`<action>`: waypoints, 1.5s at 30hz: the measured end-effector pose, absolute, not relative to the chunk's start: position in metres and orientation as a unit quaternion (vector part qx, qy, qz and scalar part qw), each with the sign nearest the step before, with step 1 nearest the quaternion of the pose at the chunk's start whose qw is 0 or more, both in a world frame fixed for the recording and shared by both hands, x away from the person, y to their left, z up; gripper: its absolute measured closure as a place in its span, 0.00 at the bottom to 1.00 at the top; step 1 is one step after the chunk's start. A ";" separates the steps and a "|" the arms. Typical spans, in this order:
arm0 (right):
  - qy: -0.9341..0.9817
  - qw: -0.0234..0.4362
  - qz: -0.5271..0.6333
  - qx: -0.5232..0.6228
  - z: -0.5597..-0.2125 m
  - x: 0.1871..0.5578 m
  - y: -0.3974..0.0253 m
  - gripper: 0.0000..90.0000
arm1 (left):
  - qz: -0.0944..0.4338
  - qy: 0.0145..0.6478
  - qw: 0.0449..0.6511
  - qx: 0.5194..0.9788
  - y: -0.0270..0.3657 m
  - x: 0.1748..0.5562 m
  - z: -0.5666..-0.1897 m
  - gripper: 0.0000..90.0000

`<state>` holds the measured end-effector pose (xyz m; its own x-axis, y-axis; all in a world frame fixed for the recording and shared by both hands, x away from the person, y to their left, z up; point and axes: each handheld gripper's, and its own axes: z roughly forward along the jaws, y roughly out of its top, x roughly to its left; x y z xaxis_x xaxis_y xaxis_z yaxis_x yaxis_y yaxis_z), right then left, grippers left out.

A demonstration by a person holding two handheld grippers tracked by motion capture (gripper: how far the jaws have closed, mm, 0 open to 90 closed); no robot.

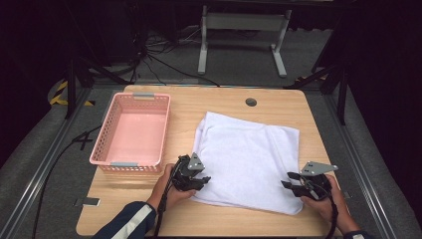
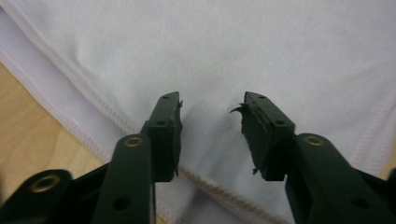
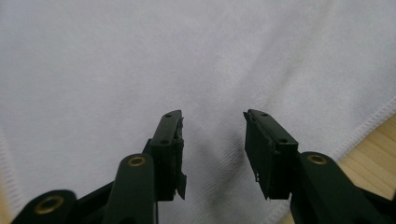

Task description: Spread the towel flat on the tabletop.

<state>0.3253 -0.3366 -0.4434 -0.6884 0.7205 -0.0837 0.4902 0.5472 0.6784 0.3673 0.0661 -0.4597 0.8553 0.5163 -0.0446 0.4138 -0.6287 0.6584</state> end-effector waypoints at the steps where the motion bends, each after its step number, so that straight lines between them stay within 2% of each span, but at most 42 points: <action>1: 0.867 0.172 0.314 0.347 -0.448 0.327 -0.336 0.64 | 0.074 0.259 0.345 0.899 0.066 0.367 -0.460 0.67; 4: 0.868 0.156 0.320 0.346 -0.452 0.322 -0.338 0.64 | 0.067 0.256 0.344 0.901 0.073 0.360 -0.461 0.72; 7: 0.871 0.142 0.324 0.341 -0.452 0.314 -0.342 0.64 | 0.071 0.243 0.344 0.904 0.077 0.347 -0.461 0.72; 9: 0.878 0.135 0.319 0.331 -0.452 0.297 -0.346 0.64 | 0.044 0.225 0.338 0.913 0.082 0.323 -0.460 0.72; 11: 0.884 0.126 0.314 0.323 -0.450 0.287 -0.347 0.63 | 0.040 0.218 0.336 0.915 0.083 0.317 -0.459 0.72; 13: 0.886 0.119 0.313 0.320 -0.449 0.283 -0.348 0.63 | 0.021 0.216 0.329 0.919 0.086 0.307 -0.456 0.70; 14: 0.890 0.112 0.309 0.315 -0.448 0.279 -0.348 0.59 | 0.037 0.217 0.334 0.916 0.086 0.309 -0.450 0.64; 15: 0.890 0.112 0.309 0.315 -0.448 0.279 -0.348 0.59 | 0.037 0.217 0.334 0.916 0.086 0.309 -0.450 0.58; 16: 0.888 0.116 0.310 0.319 -0.445 0.281 -0.349 0.58 | 0.051 0.227 0.358 0.904 0.085 0.317 -0.441 0.58; 17: 0.879 0.135 0.316 0.330 -0.438 0.287 -0.353 0.59 | 0.058 0.236 0.366 0.898 0.083 0.323 -0.436 0.51; 20: 0.844 0.183 0.339 0.374 -0.421 0.309 -0.365 0.59 | 0.086 0.269 0.396 0.874 0.067 0.359 -0.418 0.42; 22: 0.826 0.202 0.345 0.396 -0.410 0.331 -0.374 0.59 | 0.110 0.279 0.391 0.870 0.053 0.385 -0.414 0.40; 23: 0.821 0.226 0.336 0.403 -0.406 0.343 -0.377 0.59 | 0.115 0.286 0.384 0.870 0.044 0.404 -0.414 0.39; 24: 0.811 0.239 0.338 0.414 -0.402 0.357 -0.381 0.59 | 0.101 0.299 0.385 0.867 0.038 0.418 -0.416 0.37; 25: 0.805 0.233 0.345 0.423 -0.399 0.369 -0.384 0.58 | 0.099 0.301 0.378 0.870 0.034 0.429 -0.417 0.36; 26: 0.803 0.231 0.341 0.431 -0.399 0.379 -0.385 0.56 | 0.127 0.311 0.360 0.871 0.026 0.447 -0.419 0.36; 27: 0.800 0.245 0.325 0.440 -0.401 0.396 -0.388 0.56 | 0.125 0.325 0.361 0.865 0.025 0.460 -0.420 0.36; 28: 0.796 0.241 0.328 0.449 -0.402 0.406 -0.389 0.56 | 0.120 0.337 0.361 0.861 0.023 0.474 -0.422 0.36; 31: 0.790 0.232 0.318 0.471 -0.412 0.433 -0.393 0.53 | 0.147 0.356 0.344 0.856 0.021 0.499 -0.427 0.35; 33: 0.785 0.218 0.327 0.478 -0.417 0.444 -0.393 0.49 | 0.142 0.366 0.326 0.860 0.022 0.516 -0.436 0.30; 35: 0.789 0.210 0.321 0.479 -0.419 0.449 -0.393 0.47 | 0.142 0.371 0.319 0.860 0.023 0.523 -0.440 0.30; 38: 0.791 0.197 0.314 0.487 -0.428 0.459 -0.390 0.46 | 0.104 0.375 0.335 0.858 0.025 0.534 -0.447 0.27; 42: 0.790 0.176 0.309 0.499 -0.439 0.468 -0.391 0.44 | 0.119 0.361 0.304 0.874 0.014 0.534 -0.455 0.24; 45: 0.789 0.169 0.303 0.506 -0.444 0.471 -0.391 0.40 | 0.104 0.378 0.316 0.864 0.017 0.536 -0.459 0.22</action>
